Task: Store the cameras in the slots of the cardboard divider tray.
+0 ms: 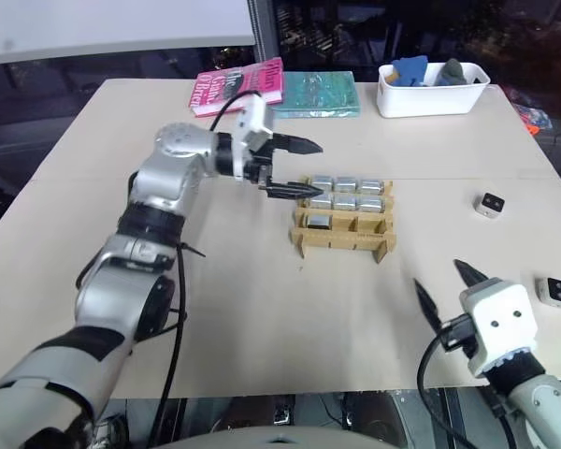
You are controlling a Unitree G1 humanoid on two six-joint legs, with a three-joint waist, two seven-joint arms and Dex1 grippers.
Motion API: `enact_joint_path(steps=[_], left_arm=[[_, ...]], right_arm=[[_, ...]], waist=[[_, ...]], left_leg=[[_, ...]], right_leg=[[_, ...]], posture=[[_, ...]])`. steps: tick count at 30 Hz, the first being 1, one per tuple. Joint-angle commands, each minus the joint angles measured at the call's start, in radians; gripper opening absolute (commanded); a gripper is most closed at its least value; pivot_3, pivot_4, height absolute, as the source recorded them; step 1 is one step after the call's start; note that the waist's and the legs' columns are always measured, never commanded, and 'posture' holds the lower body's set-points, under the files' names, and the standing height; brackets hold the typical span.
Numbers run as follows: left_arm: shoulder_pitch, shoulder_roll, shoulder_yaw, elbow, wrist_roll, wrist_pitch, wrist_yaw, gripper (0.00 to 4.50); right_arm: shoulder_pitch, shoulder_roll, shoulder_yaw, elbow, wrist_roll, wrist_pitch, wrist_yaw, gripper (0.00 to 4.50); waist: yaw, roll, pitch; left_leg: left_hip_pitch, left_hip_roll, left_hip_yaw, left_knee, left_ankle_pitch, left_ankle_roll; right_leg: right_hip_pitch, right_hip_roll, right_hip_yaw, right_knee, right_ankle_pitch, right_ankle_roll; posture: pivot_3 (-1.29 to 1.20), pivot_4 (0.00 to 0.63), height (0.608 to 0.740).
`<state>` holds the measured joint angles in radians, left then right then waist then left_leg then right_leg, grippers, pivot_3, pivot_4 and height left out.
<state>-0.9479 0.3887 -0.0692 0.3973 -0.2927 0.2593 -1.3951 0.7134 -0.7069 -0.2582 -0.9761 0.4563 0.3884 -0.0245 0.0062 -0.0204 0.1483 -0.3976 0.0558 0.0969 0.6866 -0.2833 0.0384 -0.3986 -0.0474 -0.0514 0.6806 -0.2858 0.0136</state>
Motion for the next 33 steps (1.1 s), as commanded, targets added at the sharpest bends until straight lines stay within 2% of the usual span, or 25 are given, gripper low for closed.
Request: enact_joint_path(steps=[1, 3, 10, 17, 23, 27, 30, 33], left_arm=[[0.083, 0.012, 0.044, -0.191, -0.108, 0.113, 0.036, 4.46], [0.153, 0.021, 0.064, -0.297, -0.185, 0.21, 0.055, 4.46], [0.352, 0.066, 0.068, -0.566, -0.295, 0.342, 0.149, 4.46], [0.473, 0.054, 0.051, -0.73, -0.377, 0.414, 0.259, 4.46], [0.503, 0.019, 0.024, -0.759, -0.399, 0.411, 0.327, 4.46], [0.491, 0.008, 0.028, -0.764, -0.408, 0.41, 0.367, 4.46], [0.506, 0.019, 0.038, -0.785, -0.415, 0.413, 0.396, 4.46], [0.523, 0.029, 0.044, -0.807, -0.419, 0.41, 0.427, 4.5]], right_arm=[[-0.046, 0.034, -0.056, 0.022, -0.02, 0.091, -0.025, 3.25], [-0.088, 0.053, -0.089, 0.05, -0.02, 0.152, -0.031, 3.25], [-0.248, 0.084, -0.234, 0.149, -0.031, 0.383, -0.041, 3.25], [-0.398, 0.111, -0.37, 0.199, -0.061, 0.562, -0.065, 3.25], [-0.608, 0.082, -0.316, 0.329, -0.065, 0.597, -0.008, 3.25], [-0.815, 0.104, -0.261, 0.527, -0.066, 0.587, 0.011, 3.25], [-0.97, 0.131, -0.203, 0.748, -0.077, 0.519, 0.048, 3.25], [-1.072, 0.14, -0.152, 0.94, -0.118, 0.419, 0.078, 3.97]], waist=[[0.004, 0.0, 0.0], [0.004, 0.0, 0.0], [0.008, 0.002, -0.001], [0.009, 0.003, -0.002], [0.001, 0.004, -0.002], [-0.002, 0.005, -0.002], [-0.005, 0.005, -0.001], [-0.004, 0.005, -0.001]], left_leg=[[0.0, 0.0, 0.0, 0.0, 0.0, 0.0], [0.0, 0.0, 0.0, 0.0, 0.0, 0.0], [0.001, -0.001, -0.001, 0.001, 0.0, 0.0], [0.002, -0.001, -0.001, 0.0, 0.0, 0.0], [0.003, -0.002, 0.001, 0.0, 0.0, 0.0], [0.003, -0.002, 0.001, 0.0, 0.0, 0.0], [0.003, -0.001, 0.001, -0.001, 0.0, 0.0], [0.003, -0.002, 0.001, -0.002, 0.0, 0.0]], right_leg=[[0.0, 0.0, 0.0, 0.001, 0.0, 0.0], [0.0, 0.0, 0.0, 0.001, 0.0, 0.0], [0.002, -0.001, -0.001, 0.001, 0.0, 0.0], [0.002, 0.0, 0.0, 0.002, 0.0, 0.0], [0.002, 0.0, 0.002, 0.001, 0.001, 0.0], [0.002, 0.001, 0.002, 0.001, 0.001, 0.0], [0.002, 0.001, 0.003, 0.001, 0.001, 0.0], [0.002, 0.001, 0.003, -0.001, 0.001, 0.0]], posture=[[0.0, 0.15, 0.74], [0.0, 0.15, 0.74], [0.0, 0.15, 0.74], [0.0, 0.15, 0.74], [0.0, 0.15, 0.74], [0.0, 0.15, 0.74], [0.0, 0.15, 0.74], [0.0, 0.15, 0.74]])
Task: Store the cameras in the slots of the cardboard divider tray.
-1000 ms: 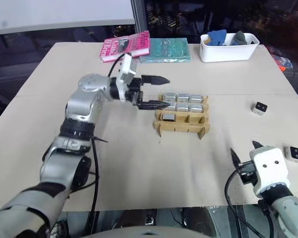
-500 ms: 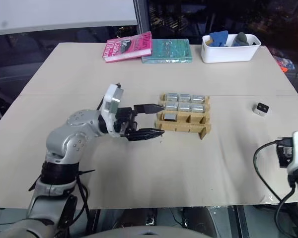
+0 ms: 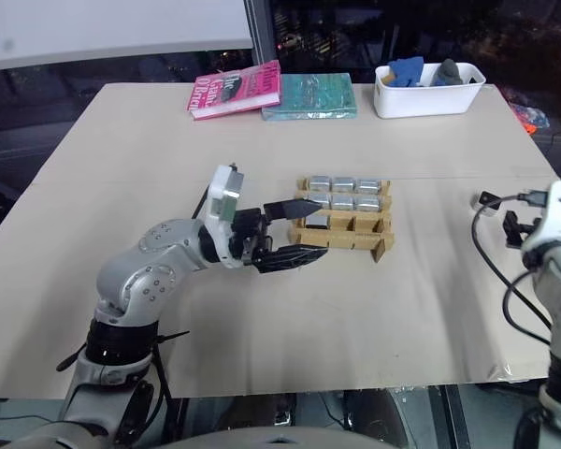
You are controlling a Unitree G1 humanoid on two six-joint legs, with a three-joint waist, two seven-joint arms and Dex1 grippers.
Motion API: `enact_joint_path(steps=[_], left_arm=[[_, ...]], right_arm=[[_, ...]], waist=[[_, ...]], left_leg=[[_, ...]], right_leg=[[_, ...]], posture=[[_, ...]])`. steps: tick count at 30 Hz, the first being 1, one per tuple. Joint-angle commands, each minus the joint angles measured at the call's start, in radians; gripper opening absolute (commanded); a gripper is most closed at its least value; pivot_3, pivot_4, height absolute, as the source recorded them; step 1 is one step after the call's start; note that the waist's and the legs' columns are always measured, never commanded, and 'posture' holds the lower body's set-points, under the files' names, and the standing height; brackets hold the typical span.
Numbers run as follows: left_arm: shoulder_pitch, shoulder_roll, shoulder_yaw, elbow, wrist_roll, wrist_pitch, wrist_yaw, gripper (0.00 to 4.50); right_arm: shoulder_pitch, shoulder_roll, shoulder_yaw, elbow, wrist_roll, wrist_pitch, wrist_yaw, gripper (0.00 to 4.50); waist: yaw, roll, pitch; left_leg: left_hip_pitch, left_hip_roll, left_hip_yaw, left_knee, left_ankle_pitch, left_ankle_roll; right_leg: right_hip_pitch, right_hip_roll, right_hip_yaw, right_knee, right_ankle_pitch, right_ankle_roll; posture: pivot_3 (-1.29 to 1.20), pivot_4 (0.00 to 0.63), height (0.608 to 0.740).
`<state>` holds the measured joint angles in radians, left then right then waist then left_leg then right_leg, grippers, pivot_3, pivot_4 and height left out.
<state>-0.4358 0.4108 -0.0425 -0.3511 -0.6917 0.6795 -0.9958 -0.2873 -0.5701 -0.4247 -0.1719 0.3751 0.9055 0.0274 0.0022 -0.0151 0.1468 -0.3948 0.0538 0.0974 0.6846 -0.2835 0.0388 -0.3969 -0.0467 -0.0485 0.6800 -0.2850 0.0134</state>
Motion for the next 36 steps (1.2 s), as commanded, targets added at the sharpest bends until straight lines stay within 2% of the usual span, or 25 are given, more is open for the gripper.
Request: enact_joint_path(steps=[1, 4, 10, 17, 18, 19, 20, 22, 23, 28, 31, 34, 36], left_arm=[[0.015, 0.01, 0.02, -0.065, -0.022, -0.011, 0.035, 4.5], [0.036, 0.02, 0.035, -0.093, -0.031, -0.007, 0.067, 4.5], [0.068, 0.037, 0.051, -0.163, -0.057, 0.015, 0.142, 4.5], [0.081, 0.061, 0.062, -0.193, -0.08, 0.022, 0.188, 4.5], [0.082, 0.065, 0.064, -0.193, -0.081, 0.02, 0.191, 4.5], [0.082, 0.069, 0.064, -0.192, -0.083, 0.019, 0.194, 4.5], [0.082, 0.071, 0.065, -0.192, -0.085, 0.018, 0.196, 4.5], [0.081, 0.075, 0.066, -0.187, -0.087, 0.014, 0.198, 4.5], [0.081, 0.076, 0.067, -0.184, -0.087, 0.013, 0.199, 4.5], [0.083, 0.068, 0.059, -0.145, -0.059, -0.02, 0.2, 4.5], [0.066, 0.049, 0.059, -0.109, -0.055, -0.019, 0.228, 4.5], [0.016, 0.031, 0.068, -0.047, -0.119, 0.05, 0.242, 4.5], [-0.025, 0.024, 0.071, -0.006, -0.166, 0.097, 0.231, 4.5]], right_arm=[[-0.102, 0.009, 0.019, 0.189, -0.044, -0.122, 0.025, 4.38], [-0.222, 0.041, 0.028, 0.387, -0.07, -0.208, 0.006, 4.45], [-0.371, 0.059, 0.042, 0.699, -0.12, -0.38, -0.002, 4.45], [-0.448, 0.07, 0.07, 0.866, -0.159, -0.485, -0.003, 4.45], [-0.449, 0.07, 0.075, 0.875, -0.163, -0.491, 0.003, 3.95], [-0.451, 0.07, 0.079, 0.882, -0.166, -0.496, 0.007, 3.73], [-0.445, 0.07, 0.085, 0.874, -0.17, -0.494, 0.013, 3.12], [-0.435, 0.071, 0.093, 0.857, -0.176, -0.491, 0.02, 2.31], [-0.421, 0.071, 0.102, 0.831, -0.181, -0.484, 0.026, 2.02], [-0.275, 0.056, 0.143, 0.555, -0.186, -0.421, 0.078, 1.99], [-0.12, 0.025, 0.166, 0.264, -0.155, -0.427, 0.188, 1.99], [0.094, -0.047, 0.203, -0.103, -0.103, -0.429, 0.352, 1.99], [0.192, -0.069, 0.202, -0.267, -0.08, -0.42, 0.39, 1.99]], waist=[[-0.001, 0.0, 0.0], [0.002, 0.001, 0.0], [-0.006, 0.002, 0.001], [-0.014, 0.002, 0.001], [-0.014, 0.002, 0.001], [-0.014, 0.002, 0.001], [-0.014, 0.002, 0.001], [-0.014, 0.003, 0.002], [-0.014, 0.003, 0.002], [-0.011, 0.003, 0.002], [-0.009, 0.004, 0.002], [0.0, 0.006, 0.003], [-0.001, 0.006, 0.003]], left_leg=[[0.0, 0.0, 0.0, 0.0, 0.0, 0.0], [-0.002, 0.0, 0.0, -0.001, 0.0, 0.0], [-0.001, 0.0, 0.002, -0.001, 0.0, 0.0], [-0.001, 0.001, 0.002, -0.001, 0.0, 0.0], [-0.001, 0.001, 0.002, -0.001, 0.0, 0.0], [-0.001, 0.001, 0.002, -0.001, 0.0, 0.0], [-0.001, 0.001, 0.002, -0.001, 0.0, 0.0], [-0.001, 0.001, 0.002, -0.001, 0.0, 0.0], [-0.001, 0.001, 0.002, -0.001, 0.0, 0.0], [-0.001, 0.001, 0.002, -0.002, 0.0, 0.0], [-0.001, 0.001, 0.001, -0.002, 0.0, 0.0], [-0.002, 0.001, 0.001, -0.003, 0.0, 0.0], [-0.001, 0.001, 0.001, -0.003, 0.0, 0.0]], right_leg=[[0.0, 0.0, 0.0, 0.0, 0.0, 0.0], [-0.001, -0.001, 0.0, -0.001, 0.0, 0.0], [-0.002, -0.001, 0.0, 0.0, 0.0, 0.0], [-0.002, -0.001, 0.001, 0.0, 0.0, 0.0], [-0.002, -0.001, 0.001, 0.0, 0.0, 0.0], [-0.002, -0.001, 0.001, 0.0, 0.0, 0.0], [-0.002, -0.002, 0.001, 0.0, 0.0, 0.0], [-0.002, -0.002, 0.001, 0.0, 0.0, 0.0], [-0.002, -0.002, 0.001, 0.0, 0.0, 0.0], [-0.002, -0.002, 0.001, 0.0, 0.0, 0.0], [-0.002, -0.004, 0.0, -0.001, 0.0, 0.0], [-0.002, -0.003, 0.0, -0.001, 0.0, 0.0], [-0.002, -0.002, 0.0, -0.001, 0.0, 0.0]], posture=[[0.0, 0.15, 0.74], [0.0, 0.15, 0.74], [0.0, 0.15, 0.74], [0.0, 0.15, 0.74], [0.0, 0.15, 0.74], [0.0, 0.15, 0.74], [0.0, 0.15, 0.74], [0.0, 0.15, 0.74], [0.0, 0.15, 0.74], [0.0, 0.15, 0.74], [0.0, 0.15, 0.74], [0.0, 0.15, 0.74], [0.0, 0.15, 0.74]])
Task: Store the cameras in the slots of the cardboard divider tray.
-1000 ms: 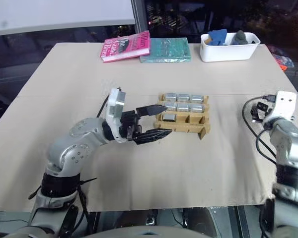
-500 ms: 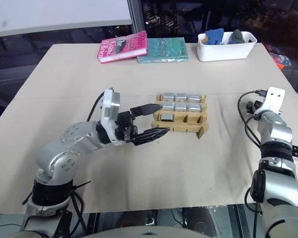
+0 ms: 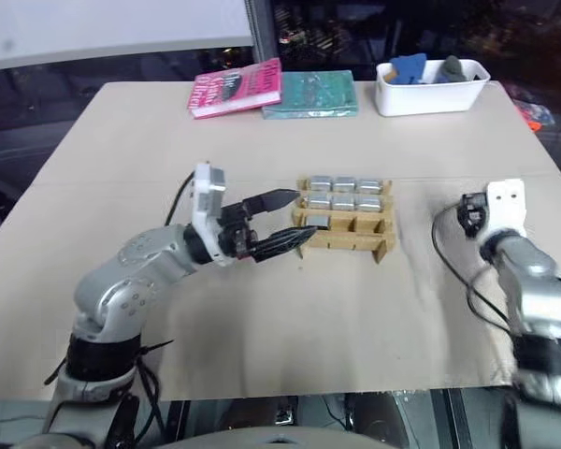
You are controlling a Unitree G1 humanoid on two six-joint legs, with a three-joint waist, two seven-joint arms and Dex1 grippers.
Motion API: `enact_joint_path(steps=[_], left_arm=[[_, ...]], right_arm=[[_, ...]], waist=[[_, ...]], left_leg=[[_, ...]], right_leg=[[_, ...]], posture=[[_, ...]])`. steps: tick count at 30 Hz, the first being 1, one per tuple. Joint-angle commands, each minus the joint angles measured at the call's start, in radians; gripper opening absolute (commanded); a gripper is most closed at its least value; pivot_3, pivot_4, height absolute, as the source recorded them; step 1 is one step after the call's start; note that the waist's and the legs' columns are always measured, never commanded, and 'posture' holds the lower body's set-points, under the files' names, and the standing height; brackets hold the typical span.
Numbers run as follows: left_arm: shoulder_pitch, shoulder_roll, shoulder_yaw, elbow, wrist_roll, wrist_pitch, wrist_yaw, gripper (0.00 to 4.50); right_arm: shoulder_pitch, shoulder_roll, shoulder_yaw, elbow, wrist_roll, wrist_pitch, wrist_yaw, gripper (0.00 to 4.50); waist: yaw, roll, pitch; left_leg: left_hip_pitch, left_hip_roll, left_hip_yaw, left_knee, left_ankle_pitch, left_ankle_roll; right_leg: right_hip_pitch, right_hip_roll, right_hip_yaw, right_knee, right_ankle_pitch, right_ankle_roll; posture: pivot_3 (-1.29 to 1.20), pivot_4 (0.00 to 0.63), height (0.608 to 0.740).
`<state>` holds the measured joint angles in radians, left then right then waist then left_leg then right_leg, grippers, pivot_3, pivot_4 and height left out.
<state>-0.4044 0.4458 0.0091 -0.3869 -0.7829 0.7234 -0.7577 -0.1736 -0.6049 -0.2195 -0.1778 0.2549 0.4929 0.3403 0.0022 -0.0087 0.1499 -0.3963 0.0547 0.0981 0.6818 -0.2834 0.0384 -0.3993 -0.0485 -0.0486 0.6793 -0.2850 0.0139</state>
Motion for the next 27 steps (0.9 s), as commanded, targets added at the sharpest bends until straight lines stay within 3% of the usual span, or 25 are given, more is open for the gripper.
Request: enact_joint_path(steps=[1, 5, 10, 16, 26, 27], left_arm=[[-0.08, -0.015, 0.018, 0.049, -0.098, 0.081, -0.013, 4.5], [-0.164, -0.024, -0.002, 0.126, -0.143, 0.174, -0.014, 4.5], [-0.255, -0.083, -0.018, 0.201, -0.221, 0.319, 0.026, 4.5], [-0.352, -0.16, 0.011, 0.286, -0.282, 0.439, 0.095, 4.5], [-0.378, -0.181, 0.002, 0.32, -0.275, 0.508, 0.113, 4.5], [-0.378, -0.184, -0.001, 0.324, -0.27, 0.509, 0.114, 4.24]], right_arm=[[0.117, -0.037, -0.008, -0.337, 0.051, -0.002, 0.083, 1.99], [0.184, -0.05, 0.017, -0.557, 0.045, 0.014, 0.089, 1.99], [0.158, -0.079, 0.114, -0.698, -0.02, 0.024, 0.084, 1.99], [0.117, -0.099, 0.193, -0.766, -0.077, 0.045, 0.086, 1.99], [0.07, -0.079, 0.259, -0.802, -0.146, 0.065, 0.068, 1.99], [0.068, -0.075, 0.264, -0.805, -0.153, 0.064, 0.066, 1.99]], waist=[[-0.003, 0.0, 0.0], [-0.008, -0.001, 0.0], [-0.007, -0.002, 0.001], [0.002, -0.003, 0.001], [0.006, -0.003, 0.001], [0.007, -0.003, 0.001]], left_leg=[[0.0, 0.0, 0.0, 0.0, 0.0, 0.0], [0.001, 0.0, 0.0, 0.002, 0.0, 0.0], [0.001, -0.001, 0.0, 0.002, 0.0, 0.0], [-0.001, -0.001, -0.001, 0.003, 0.0, 0.0], [0.0, -0.001, -0.002, 0.003, 0.0, 0.0], [0.0, -0.001, -0.002, 0.003, 0.0, 0.0]], right_leg=[[0.0, 0.0, 0.0, 0.0, 0.0, 0.0], [0.0, 0.001, 0.001, 0.001, 0.0, 0.001], [0.001, 0.001, 0.0, 0.001, 0.001, 0.001], [0.0, 0.001, 0.0, 0.0, 0.001, 0.001], [0.0, 0.001, 0.0, 0.0, 0.0, 0.001], [0.0, 0.001, 0.0, 0.0, 0.0, 0.001]], posture=[[0.0, 0.15, 0.74], [0.0, 0.15, 0.74], [0.0, 0.15, 0.74], [0.0, 0.15, 0.74], [0.0, 0.15, 0.74], [0.0, 0.15, 0.74]])
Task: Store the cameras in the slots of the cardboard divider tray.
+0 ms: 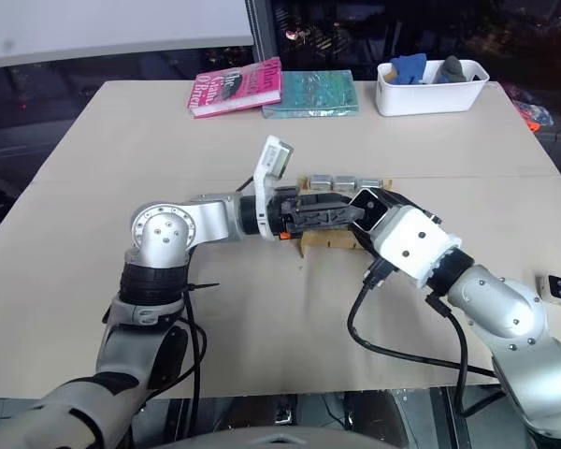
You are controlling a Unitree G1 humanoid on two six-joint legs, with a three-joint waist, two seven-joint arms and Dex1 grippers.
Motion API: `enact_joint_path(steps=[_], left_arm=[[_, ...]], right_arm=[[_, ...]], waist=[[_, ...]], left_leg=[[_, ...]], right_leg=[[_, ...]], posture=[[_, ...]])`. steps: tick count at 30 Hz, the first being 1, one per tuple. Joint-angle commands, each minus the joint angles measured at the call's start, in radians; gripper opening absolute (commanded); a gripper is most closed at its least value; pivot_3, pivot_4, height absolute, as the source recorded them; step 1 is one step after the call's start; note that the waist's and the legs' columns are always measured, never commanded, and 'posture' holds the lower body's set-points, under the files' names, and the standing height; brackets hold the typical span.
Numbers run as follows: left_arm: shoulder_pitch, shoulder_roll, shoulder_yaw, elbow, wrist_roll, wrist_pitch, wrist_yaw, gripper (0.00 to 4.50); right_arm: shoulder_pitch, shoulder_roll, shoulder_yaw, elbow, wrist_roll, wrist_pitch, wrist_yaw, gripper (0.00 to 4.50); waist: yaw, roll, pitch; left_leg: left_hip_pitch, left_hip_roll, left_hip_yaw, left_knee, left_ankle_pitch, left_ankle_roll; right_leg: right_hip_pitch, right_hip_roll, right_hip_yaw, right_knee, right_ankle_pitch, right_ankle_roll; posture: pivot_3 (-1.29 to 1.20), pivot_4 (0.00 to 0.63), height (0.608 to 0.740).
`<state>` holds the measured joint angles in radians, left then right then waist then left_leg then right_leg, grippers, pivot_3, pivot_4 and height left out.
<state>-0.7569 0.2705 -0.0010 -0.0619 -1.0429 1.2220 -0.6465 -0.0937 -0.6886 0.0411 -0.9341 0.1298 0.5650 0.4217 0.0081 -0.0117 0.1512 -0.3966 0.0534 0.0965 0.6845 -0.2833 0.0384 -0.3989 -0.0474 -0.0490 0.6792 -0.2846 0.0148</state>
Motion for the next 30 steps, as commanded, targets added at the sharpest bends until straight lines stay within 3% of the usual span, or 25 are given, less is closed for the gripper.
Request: enact_joint_path(steps=[1, 5, 9, 11, 16, 17, 20, 24, 30], left_arm=[[-0.025, -0.01, 0.009, 0.001, -0.007, 0.011, 0.002, 3.97], [-0.038, -0.028, 0.021, 0.014, -0.018, 0.021, 0.006, 2.53], [-0.048, -0.03, 0.034, 0.023, -0.024, 0.027, 0.006, 0.74], [-0.053, -0.032, 0.043, 0.029, -0.031, 0.03, 0.011, 0.74], [-0.073, -0.014, 0.047, 0.057, 0.013, -0.023, -0.012, 0.74], [-0.085, 0.001, 0.038, 0.077, 0.043, -0.057, -0.038, 0.74], [-0.115, 0.088, -0.082, 0.145, 0.234, -0.257, -0.199, 0.74], [-0.163, 0.168, -0.27, 0.307, 0.503, -0.611, -0.462, 0.74], [-0.295, 0.093, -0.344, 0.611, 0.682, -0.857, -0.623, 0.74]], right_arm=[[-0.014, 0.012, 0.008, -0.05, -0.033, -0.008, -0.015, 1.99], [-0.022, 0.025, 0.023, -0.057, -0.045, -0.004, -0.014, 1.99], [-0.02, 0.035, 0.027, -0.062, -0.026, 0.013, 0.005, 1.99], [-0.017, 0.054, 0.014, -0.06, 0.041, 0.04, 0.031, 1.99], [0.011, 0.066, -0.04, -0.05, 0.011, 0.076, -0.006, 4.24], [0.046, 0.064, -0.064, -0.064, 0.029, 0.099, 0.003, 4.37], [0.17, 0.094, -0.17, -0.106, 0.141, 0.139, 0.019, 4.37], [0.408, 0.109, -0.309, -0.113, 0.346, -0.03, 0.026, 4.37], [0.659, 0.045, -0.395, -0.113, 0.461, -0.251, -0.044, 4.37]], waist=[[0.003, 0.0, 0.0], [0.003, 0.0, 0.0], [0.004, 0.0, 0.0], [0.003, 0.0, 0.0], [0.004, 0.0, 0.0], [0.005, 0.0, 0.0], [0.007, 0.0, 0.0], [0.007, 0.0, 0.0], [0.006, -0.003, 0.001]], left_leg=[[0.0, 0.0, 0.0, 0.0, 0.0, 0.0], [0.0, 0.0, 0.0, 0.0, 0.0, 0.0], [0.0, 0.0, 0.0, 0.0, 0.0, 0.0], [0.0, 0.0, 0.0, 0.0, 0.0, 0.0], [0.0, 0.0, 0.0, 0.0, 0.0, 0.0], [0.0, 0.0, -0.001, 0.0, 0.0, 0.0], [-0.001, -0.001, -0.002, 0.0, 0.0, 0.0], [-0.001, -0.006, -0.001, -0.001, 0.0, 0.0], [-0.002, -0.007, -0.002, 0.0, 0.0, 0.001]], right_leg=[[0.0, 0.0, 0.0, 0.0, 0.0, 0.0], [0.0, 0.0, 0.0, 0.0, 0.0, 0.0], [0.0, 0.0, 0.0, 0.0, 0.0, 0.0], [0.0, 0.0, 0.0, 0.0, 0.0, 0.0], [0.0, 0.0, 0.0, 0.0, 0.0, 0.0], [0.0, 0.0, -0.001, 0.0, 0.0, 0.0], [0.0, 0.0, -0.002, -0.001, 0.0, 0.0], [0.0, -0.001, -0.003, -0.001, 0.0, 0.0], [0.001, -0.001, -0.004, -0.001, 0.0, 0.001]], posture=[[0.0, 0.15, 0.74], [0.0, 0.15, 0.74], [0.0, 0.15, 0.74], [0.0, 0.15, 0.74], [0.0, 0.15, 0.74], [0.0, 0.15, 0.74], [0.0, 0.15, 0.74], [0.0, 0.15, 0.74], [0.0, 0.15, 0.74]])
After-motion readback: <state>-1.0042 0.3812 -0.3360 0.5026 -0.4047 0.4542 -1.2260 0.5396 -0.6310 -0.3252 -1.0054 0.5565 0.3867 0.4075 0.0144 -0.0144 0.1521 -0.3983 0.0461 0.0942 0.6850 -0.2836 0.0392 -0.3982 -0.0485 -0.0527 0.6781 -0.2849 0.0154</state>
